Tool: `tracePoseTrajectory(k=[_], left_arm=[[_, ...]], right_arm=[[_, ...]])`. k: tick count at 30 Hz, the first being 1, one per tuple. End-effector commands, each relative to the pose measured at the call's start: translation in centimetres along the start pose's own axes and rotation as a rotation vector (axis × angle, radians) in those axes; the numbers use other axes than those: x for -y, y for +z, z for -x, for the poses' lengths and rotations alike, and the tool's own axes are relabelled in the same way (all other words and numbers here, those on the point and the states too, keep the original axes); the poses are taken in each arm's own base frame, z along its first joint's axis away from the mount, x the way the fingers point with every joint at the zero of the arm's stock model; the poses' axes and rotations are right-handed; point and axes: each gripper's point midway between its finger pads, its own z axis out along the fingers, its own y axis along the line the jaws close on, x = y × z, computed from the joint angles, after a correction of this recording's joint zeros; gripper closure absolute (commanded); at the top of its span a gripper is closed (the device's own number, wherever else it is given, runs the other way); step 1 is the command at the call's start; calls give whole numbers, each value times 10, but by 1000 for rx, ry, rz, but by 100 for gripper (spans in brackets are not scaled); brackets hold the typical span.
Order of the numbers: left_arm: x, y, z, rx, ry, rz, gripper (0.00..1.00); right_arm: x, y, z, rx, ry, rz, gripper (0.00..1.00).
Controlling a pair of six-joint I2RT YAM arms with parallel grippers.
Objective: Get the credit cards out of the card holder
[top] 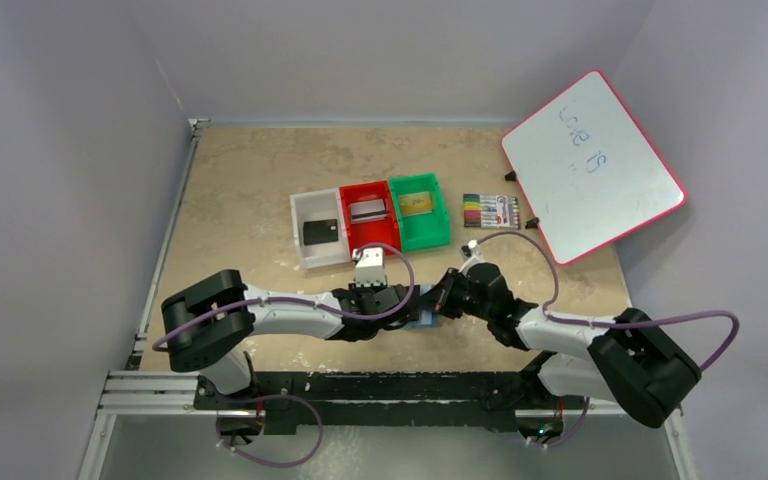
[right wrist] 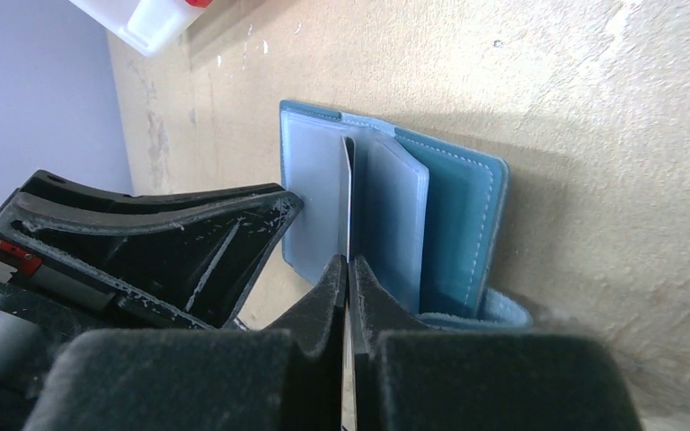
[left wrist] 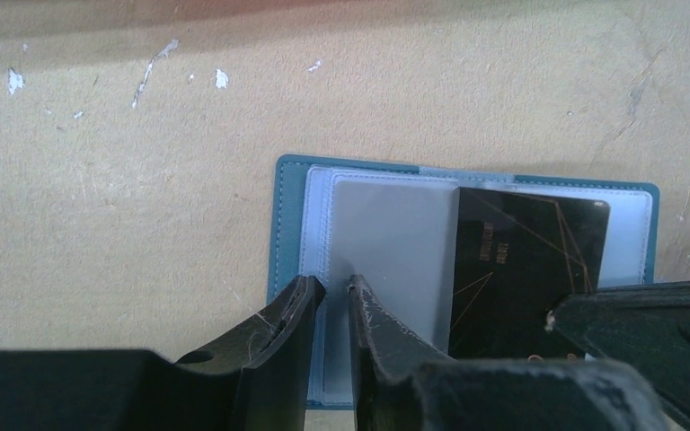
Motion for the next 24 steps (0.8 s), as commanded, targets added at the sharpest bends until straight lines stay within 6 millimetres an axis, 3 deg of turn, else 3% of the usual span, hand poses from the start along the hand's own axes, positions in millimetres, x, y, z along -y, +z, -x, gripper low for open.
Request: tracePoseTrajectory(k=[1, 7, 13, 17, 19, 24], left_arm=[[-6, -8, -5, -28, -4, -5, 77], [3, -20, 10, 15, -89, -85, 64], [2, -31, 28, 62, -138, -103, 59], [-8, -38, 41, 110, -150, -81, 57], [-25, -43, 50, 141, -120, -15, 55], [-57, -63, 82, 231, -26, 114, 23]], right_arm=[[3, -6, 12, 51, -50, -38, 100], [-18, -22, 26, 141, -109, 62, 100], [-36, -35, 35, 203, -165, 153, 100], [-48, -43, 39, 233, -223, 209, 100], [-56, -48, 42, 259, -273, 249, 100], [-89, -68, 51, 354, -404, 406, 100]])
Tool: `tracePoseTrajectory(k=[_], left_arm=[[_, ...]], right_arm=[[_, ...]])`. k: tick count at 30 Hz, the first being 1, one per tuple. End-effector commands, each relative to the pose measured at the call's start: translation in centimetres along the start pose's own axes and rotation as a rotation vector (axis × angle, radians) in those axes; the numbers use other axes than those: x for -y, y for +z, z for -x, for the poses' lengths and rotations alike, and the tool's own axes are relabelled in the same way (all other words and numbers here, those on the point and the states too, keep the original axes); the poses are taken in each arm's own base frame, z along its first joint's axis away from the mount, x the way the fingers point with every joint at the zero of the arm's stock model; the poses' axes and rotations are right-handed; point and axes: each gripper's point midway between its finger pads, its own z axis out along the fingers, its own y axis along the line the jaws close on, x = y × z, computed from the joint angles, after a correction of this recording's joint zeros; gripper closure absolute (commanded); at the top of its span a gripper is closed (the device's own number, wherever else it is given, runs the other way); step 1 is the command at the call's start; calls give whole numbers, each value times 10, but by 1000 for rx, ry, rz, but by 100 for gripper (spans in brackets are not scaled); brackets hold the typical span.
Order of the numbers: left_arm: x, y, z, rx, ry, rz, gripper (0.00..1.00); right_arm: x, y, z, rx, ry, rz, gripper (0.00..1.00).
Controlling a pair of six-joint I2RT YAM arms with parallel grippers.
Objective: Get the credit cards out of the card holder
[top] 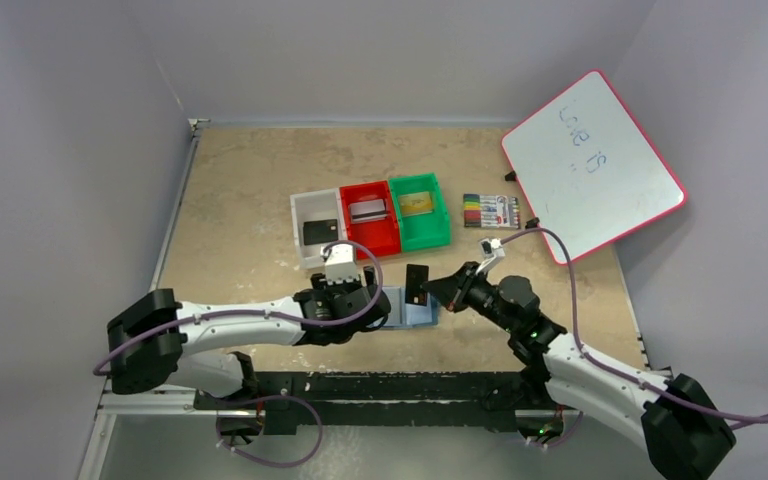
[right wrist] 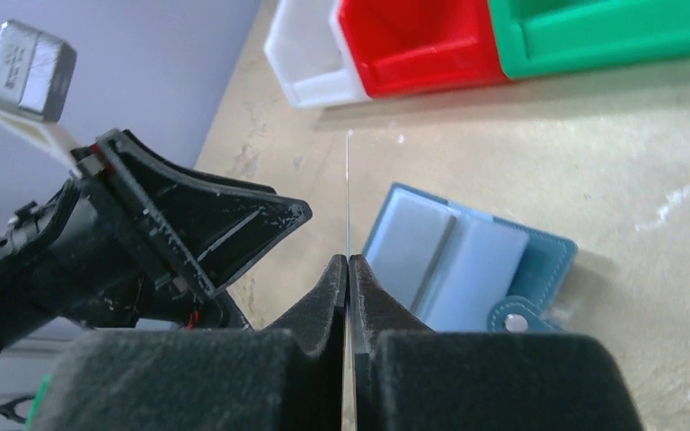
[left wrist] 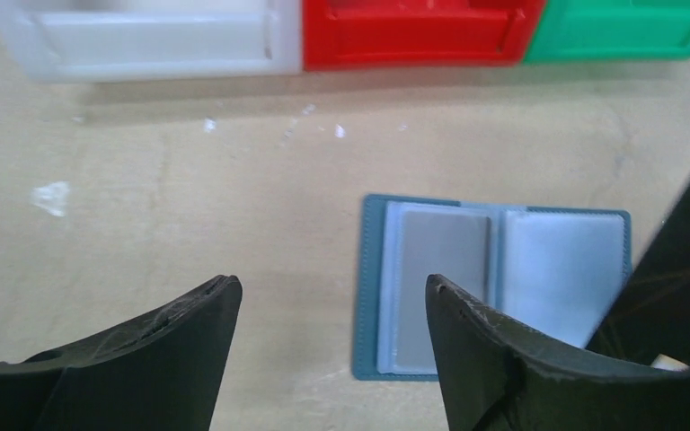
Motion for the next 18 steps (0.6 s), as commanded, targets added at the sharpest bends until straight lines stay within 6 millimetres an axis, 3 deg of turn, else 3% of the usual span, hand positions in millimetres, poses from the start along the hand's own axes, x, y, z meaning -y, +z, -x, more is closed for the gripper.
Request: tracePoseTrajectory(k=[1, 5, 10, 13, 18], left_arm=[[-25, -22, 54, 145, 62, 112, 19], [-39, -29, 82, 156, 65, 119, 11], [-81, -30, 122, 160, -5, 218, 11], [-104, -47, 156, 243, -21, 290, 10], [-146, -79, 193, 376, -4, 434, 8]], right_arm=[[-40, -8, 32, 136, -170, 187, 100], [-51, -11, 48, 195, -275, 208, 100], [-69, -6, 70, 252, -457, 232, 100], [-79, 5, 74, 233, -613, 252, 100], [-105, 27, 74, 201, -916, 294, 100]])
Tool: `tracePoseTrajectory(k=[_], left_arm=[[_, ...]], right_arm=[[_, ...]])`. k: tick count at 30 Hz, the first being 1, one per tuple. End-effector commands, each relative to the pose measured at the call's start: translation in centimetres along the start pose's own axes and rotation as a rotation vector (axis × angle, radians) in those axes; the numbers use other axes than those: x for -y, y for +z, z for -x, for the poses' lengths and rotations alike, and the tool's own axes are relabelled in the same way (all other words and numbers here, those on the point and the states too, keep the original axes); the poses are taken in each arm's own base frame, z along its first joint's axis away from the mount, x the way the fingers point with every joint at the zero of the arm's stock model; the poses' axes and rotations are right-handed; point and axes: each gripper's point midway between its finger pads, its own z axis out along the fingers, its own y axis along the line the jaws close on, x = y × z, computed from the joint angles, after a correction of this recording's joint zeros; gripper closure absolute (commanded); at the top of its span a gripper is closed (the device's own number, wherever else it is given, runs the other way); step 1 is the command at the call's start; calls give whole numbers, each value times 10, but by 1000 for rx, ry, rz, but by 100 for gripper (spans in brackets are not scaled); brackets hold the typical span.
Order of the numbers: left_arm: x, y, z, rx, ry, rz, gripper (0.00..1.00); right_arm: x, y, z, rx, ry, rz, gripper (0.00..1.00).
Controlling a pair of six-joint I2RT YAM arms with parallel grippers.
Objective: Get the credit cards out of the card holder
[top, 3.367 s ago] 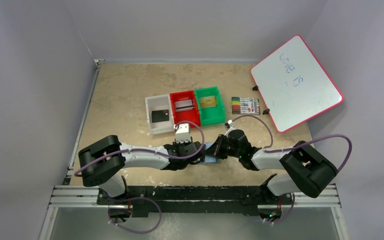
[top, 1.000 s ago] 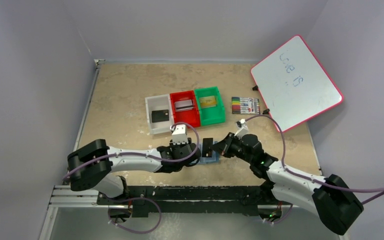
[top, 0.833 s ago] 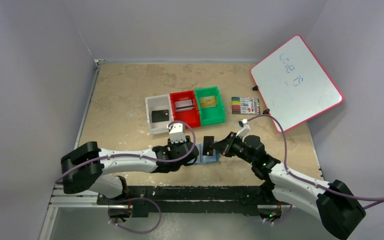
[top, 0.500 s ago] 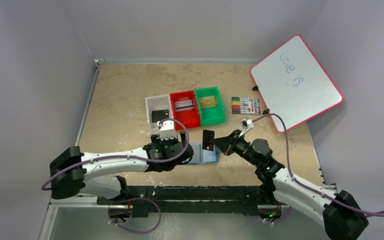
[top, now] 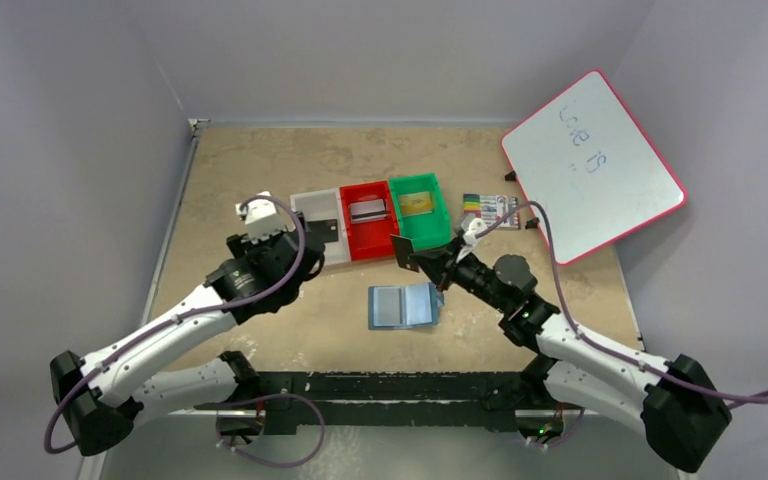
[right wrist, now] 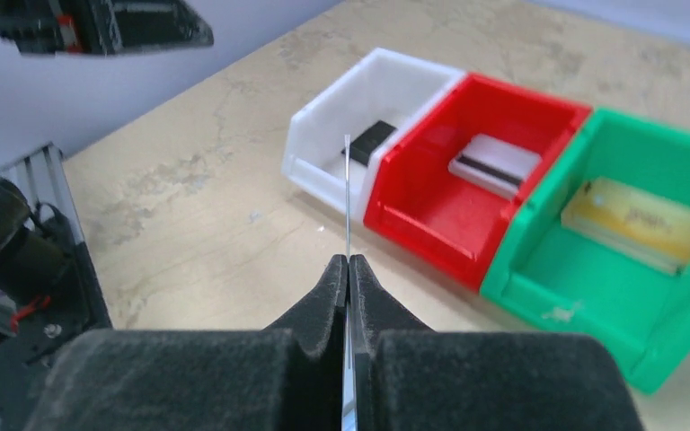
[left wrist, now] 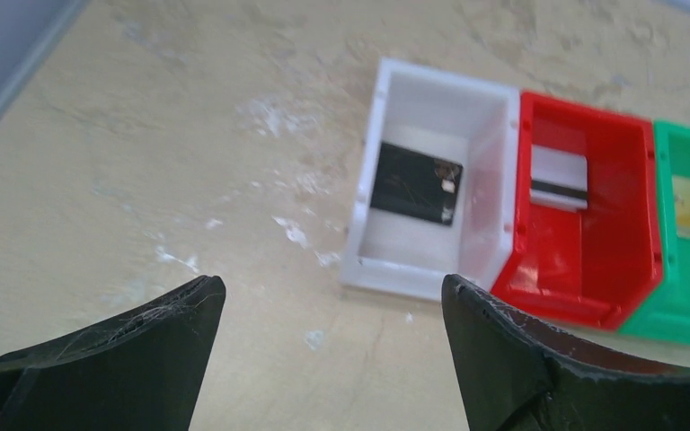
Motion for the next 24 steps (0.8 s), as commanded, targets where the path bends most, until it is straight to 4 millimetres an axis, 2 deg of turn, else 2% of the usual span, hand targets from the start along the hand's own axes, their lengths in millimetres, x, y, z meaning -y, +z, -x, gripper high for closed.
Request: tracePoseTrajectory(k=[1, 4, 10, 15, 17, 19, 24], left_arm=[[-52, -14, 53, 182, 41, 158, 8], [-72, -21, 66, 258, 28, 204, 6], [-110, -34, 78, 377, -59, 288, 5], [-130, -44, 87, 443, -152, 310, 6], [-133, -45, 88, 457, -158, 319, 6], [-130, -43, 86, 446, -144, 317, 6], [-109, -32, 79, 378, -57, 294, 3]], right_arm=[[-25, 30, 35, 48, -382, 99, 100], [-31, 53, 38, 21, -533, 102, 100], [-23, 111, 38, -65, -629, 66, 100], [-22, 157, 38, -107, -727, 72, 100], [-19, 173, 34, -133, -765, 71, 100], [-16, 190, 21, -177, -790, 75, 100], [-10, 217, 10, -208, -823, 63, 100]])
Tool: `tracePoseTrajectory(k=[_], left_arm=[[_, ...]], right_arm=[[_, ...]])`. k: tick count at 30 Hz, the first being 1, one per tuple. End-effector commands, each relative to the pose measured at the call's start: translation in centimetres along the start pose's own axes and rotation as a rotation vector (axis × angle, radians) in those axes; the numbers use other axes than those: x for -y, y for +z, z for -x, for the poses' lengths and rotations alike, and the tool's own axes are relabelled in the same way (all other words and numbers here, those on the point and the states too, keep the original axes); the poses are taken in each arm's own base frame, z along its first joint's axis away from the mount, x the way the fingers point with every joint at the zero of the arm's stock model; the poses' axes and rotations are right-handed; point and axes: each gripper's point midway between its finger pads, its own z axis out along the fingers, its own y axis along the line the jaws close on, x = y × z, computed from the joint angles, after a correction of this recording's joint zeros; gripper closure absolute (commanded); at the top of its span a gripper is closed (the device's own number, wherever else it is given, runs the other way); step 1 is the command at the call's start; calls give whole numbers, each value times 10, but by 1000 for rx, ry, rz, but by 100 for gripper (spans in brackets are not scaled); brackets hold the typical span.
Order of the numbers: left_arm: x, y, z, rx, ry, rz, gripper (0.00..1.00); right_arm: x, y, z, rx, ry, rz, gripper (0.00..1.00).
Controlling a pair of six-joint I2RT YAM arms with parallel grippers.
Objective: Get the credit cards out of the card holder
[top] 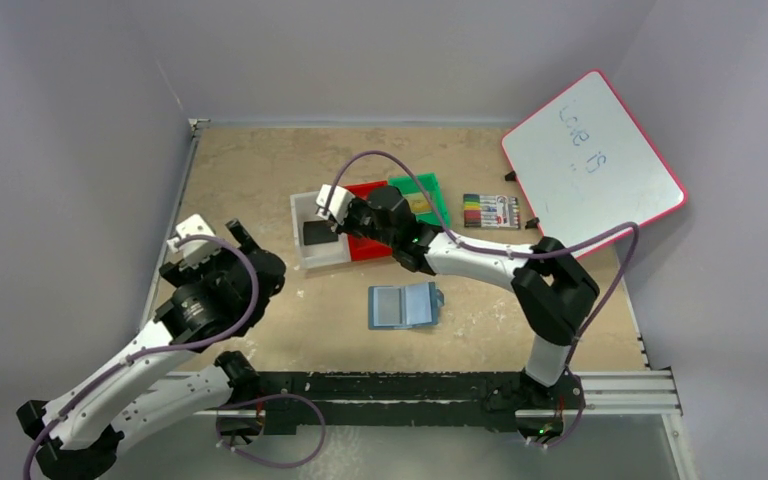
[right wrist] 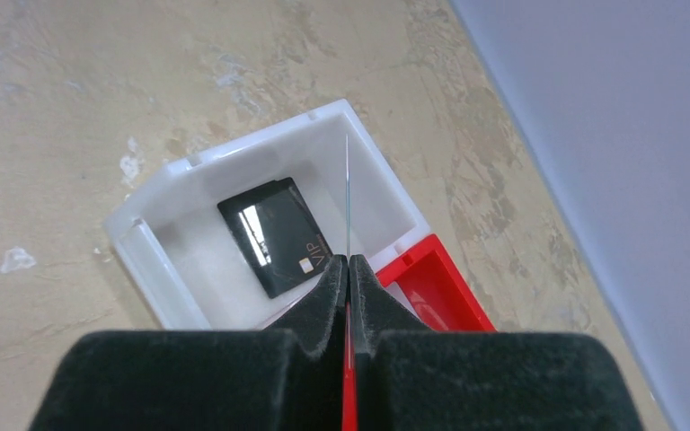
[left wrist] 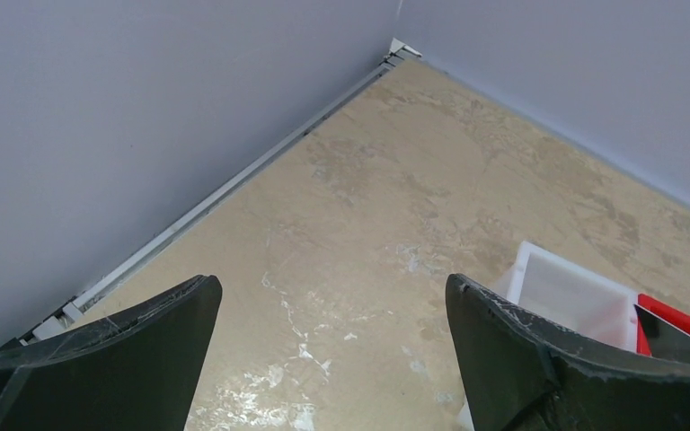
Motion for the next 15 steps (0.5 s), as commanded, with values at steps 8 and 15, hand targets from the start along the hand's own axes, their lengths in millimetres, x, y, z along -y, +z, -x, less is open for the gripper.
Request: tracePoseTrajectory(k=[8, 15], left_arm=[[3, 54, -36, -214, 59, 76, 0], [-48, 101, -52, -342, -96, 246, 1]], right_arm=[[11, 30, 8, 5, -92, -38, 100], [-2, 44, 10, 8, -126, 5, 100]])
